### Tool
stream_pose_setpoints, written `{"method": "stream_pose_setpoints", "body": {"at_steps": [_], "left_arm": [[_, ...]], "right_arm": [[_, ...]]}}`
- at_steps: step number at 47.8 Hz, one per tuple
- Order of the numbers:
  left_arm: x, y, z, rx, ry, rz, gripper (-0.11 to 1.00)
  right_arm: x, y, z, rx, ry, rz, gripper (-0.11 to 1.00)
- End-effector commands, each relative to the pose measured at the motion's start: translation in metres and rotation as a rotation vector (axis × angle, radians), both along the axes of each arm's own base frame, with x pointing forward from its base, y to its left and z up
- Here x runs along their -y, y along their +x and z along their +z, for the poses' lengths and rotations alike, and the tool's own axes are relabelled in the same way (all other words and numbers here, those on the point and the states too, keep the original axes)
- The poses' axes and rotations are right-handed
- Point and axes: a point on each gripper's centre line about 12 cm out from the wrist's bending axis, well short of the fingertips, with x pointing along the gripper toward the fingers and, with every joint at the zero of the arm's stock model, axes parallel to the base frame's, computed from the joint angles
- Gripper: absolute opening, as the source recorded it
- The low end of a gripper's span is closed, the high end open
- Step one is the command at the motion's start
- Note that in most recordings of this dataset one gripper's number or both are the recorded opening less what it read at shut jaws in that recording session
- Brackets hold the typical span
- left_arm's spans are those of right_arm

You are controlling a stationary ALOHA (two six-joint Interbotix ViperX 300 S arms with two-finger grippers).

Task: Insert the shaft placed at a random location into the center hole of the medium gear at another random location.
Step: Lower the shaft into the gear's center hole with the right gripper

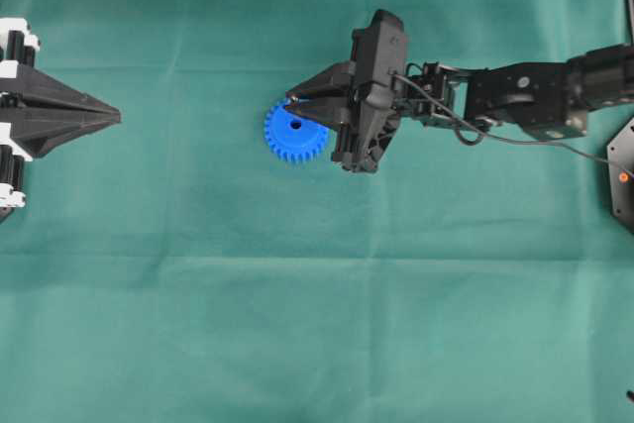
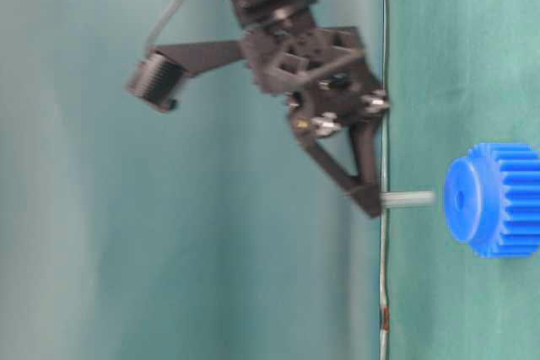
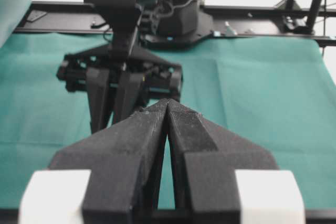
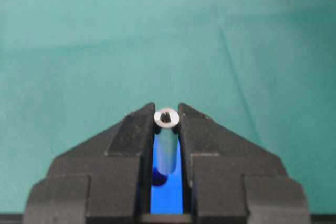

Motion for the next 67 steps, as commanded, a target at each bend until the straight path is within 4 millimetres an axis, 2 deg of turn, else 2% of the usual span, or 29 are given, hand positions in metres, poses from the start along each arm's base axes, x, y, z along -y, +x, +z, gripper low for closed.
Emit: {"method": "stream_pose_setpoints", "body": {"at_steps": [1,13,30,67], "left_arm": [[0.0,0.002,0.003,0.006,0.002,0.001,0.0],[0.0,0.002,0.003,0.006,0.0,0.001,0.0],[0.0,0.002,0.003,0.005,0.0,0.001,0.0],[0.0,0.002,0.002,0.003,0.002,0.001,0.0]], "right_arm": [[-0.001,-0.001,0.028,0.062,-0.012,0.003,0.13],[-0.005,0.0,0.029,0.065,-0.011,0.013,0.13],[-0.006,0.006,-0.004,0.028,0.001,0.009,0.13],[-0.006,0.007,-0.03,-0.019,0.014,0.0,0.13]]}}
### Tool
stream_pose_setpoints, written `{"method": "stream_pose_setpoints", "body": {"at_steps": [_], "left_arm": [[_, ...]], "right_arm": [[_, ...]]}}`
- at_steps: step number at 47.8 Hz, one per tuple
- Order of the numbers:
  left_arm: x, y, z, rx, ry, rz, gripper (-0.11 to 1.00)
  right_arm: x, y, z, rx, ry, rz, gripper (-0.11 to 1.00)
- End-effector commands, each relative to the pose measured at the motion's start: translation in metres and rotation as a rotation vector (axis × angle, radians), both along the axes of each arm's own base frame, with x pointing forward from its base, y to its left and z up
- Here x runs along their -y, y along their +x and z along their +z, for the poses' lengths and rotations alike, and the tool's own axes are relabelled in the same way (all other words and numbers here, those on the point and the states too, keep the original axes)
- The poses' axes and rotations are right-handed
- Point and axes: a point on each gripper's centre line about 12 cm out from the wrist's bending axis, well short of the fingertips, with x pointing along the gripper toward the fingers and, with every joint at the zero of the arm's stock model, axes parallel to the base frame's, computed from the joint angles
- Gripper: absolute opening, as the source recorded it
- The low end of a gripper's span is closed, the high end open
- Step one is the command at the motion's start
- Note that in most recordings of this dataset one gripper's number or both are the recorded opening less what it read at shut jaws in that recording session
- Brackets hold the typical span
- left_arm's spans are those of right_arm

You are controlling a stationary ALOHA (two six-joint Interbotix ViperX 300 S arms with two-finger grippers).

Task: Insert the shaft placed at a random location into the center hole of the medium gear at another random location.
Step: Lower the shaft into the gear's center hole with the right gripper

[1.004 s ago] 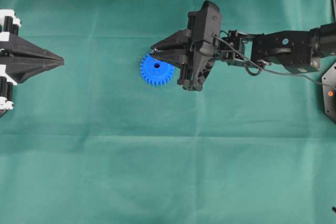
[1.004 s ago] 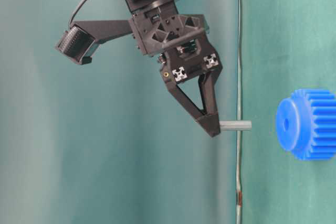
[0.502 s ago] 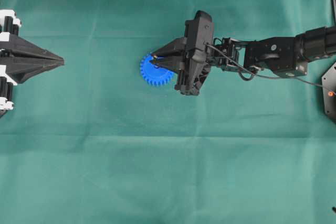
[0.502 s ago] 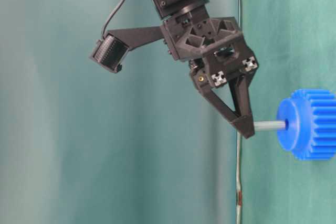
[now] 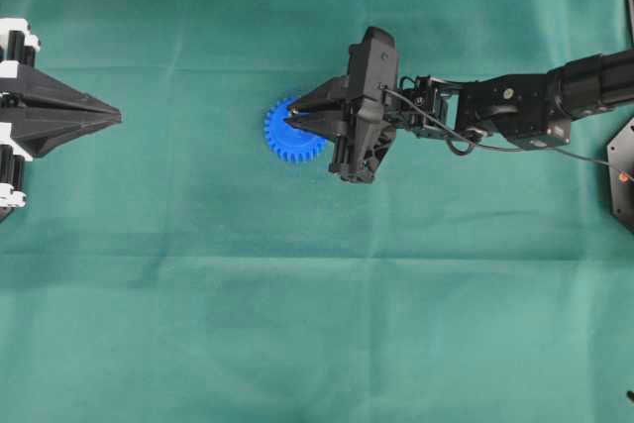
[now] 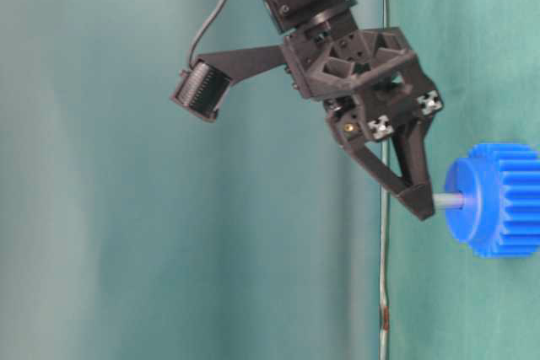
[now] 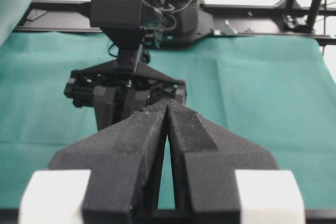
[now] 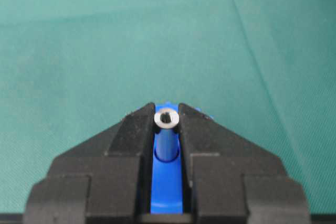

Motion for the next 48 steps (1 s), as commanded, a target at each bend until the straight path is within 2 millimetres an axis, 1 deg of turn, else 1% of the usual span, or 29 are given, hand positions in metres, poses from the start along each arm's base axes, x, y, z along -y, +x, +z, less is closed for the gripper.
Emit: {"method": "stream_pose_setpoints", "body": {"at_steps": [1,20,32,34,35,38,40,45,47,48], "left_arm": [[0.0,0.002,0.003,0.006,0.002,0.0,0.0],[0.0,0.002,0.002,0.005,0.003,0.001,0.0],[0.0,0.002,0.002,0.005,0.002,0.001,0.0],[0.0,0.002,0.002,0.005,0.002,0.001,0.0],[0.0,0.002,0.002,0.005,0.002,0.0,0.0],[0.0,0.002,0.002,0.005,0.003,0.001,0.0],[0.0,0.002,0.002,0.005,0.002,0.001,0.0],[0.0,0.002,0.002,0.005,0.002,0.0,0.0],[0.0,0.002,0.002,0.005,0.002,0.001,0.0],[0.0,0.002,0.002,0.005,0.002,0.001,0.0]], "right_arm": [[0.0,0.003,0.007,0.032,0.0,-0.005,0.13],[-0.001,0.003,-0.003,-0.001,0.005,-0.003,0.13],[-0.001,0.002,-0.004,-0.008,0.006,-0.002,0.14],[-0.001,0.003,-0.003,-0.007,0.006,-0.002,0.16],[-0.001,0.003,-0.003,-0.007,0.006,-0.002,0.18],[-0.001,0.003,-0.002,-0.004,0.006,-0.002,0.31],[-0.001,0.003,-0.001,-0.002,0.006,-0.002,0.45],[-0.001,0.003,0.009,0.023,0.001,-0.002,0.77],[-0.001,0.003,0.016,0.038,-0.002,-0.001,0.86],[-0.001,0.003,0.019,0.044,-0.004,0.0,0.87]]}}
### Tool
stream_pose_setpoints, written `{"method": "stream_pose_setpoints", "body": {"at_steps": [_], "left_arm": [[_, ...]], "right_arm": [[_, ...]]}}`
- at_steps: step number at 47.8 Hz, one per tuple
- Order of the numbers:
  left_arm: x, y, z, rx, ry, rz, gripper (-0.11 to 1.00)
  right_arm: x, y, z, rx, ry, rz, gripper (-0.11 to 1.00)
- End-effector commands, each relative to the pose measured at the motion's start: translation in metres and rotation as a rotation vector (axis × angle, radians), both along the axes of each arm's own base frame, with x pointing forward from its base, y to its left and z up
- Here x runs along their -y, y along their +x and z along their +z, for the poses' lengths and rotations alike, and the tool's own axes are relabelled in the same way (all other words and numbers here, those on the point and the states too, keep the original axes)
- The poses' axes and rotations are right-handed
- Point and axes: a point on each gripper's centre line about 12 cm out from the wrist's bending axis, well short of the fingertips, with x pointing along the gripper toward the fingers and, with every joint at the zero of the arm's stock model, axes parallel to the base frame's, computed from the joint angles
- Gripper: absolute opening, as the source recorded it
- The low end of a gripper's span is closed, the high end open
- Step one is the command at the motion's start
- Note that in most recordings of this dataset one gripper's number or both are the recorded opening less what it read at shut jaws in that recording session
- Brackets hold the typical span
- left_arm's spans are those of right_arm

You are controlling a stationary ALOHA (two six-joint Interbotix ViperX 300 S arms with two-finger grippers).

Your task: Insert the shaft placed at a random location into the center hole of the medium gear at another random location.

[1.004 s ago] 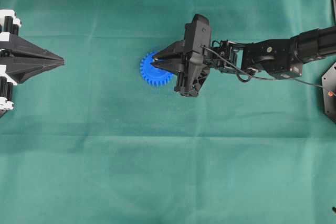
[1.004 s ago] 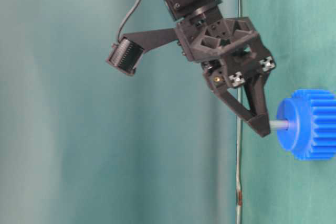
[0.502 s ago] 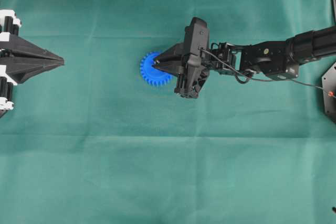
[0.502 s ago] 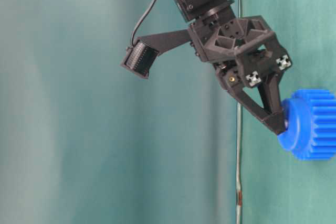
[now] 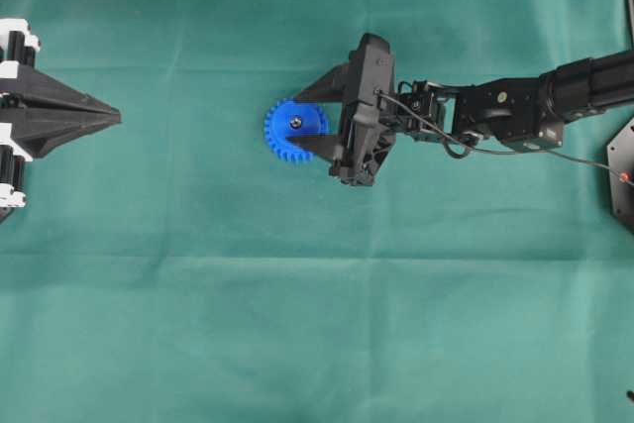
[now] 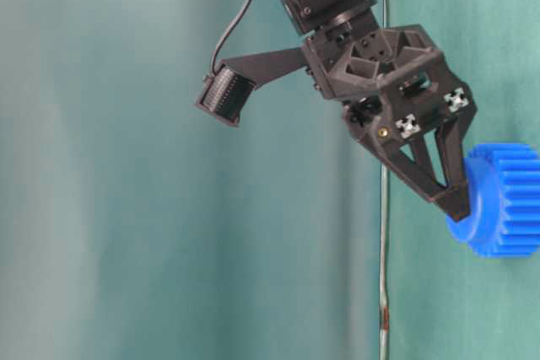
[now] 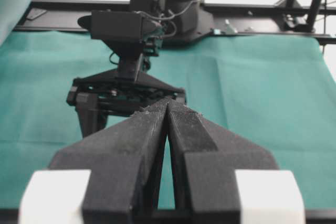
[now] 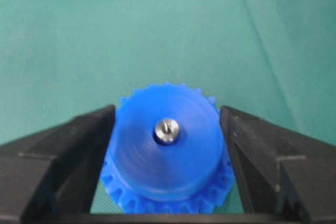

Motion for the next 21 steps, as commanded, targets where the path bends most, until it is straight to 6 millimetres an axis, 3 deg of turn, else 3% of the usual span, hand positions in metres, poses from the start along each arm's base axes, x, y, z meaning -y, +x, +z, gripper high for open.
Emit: {"method": "stream_pose_setpoints", "body": {"at_steps": [1,8,21], "left_arm": [[0.0,0.002,0.003,0.006,0.003,0.001,0.0],[0.0,0.002,0.003,0.006,0.003,0.001,0.0],[0.0,0.002,0.003,0.005,0.003,0.001,0.0]], "right_arm": [[0.0,0.003,0.03,0.074,-0.011,0.002,0.87],[-0.001,-0.003,0.052,0.108,-0.022,0.007,0.76],[-0.001,-0.013,0.081,0.135,-0.023,0.008,0.76]]}}
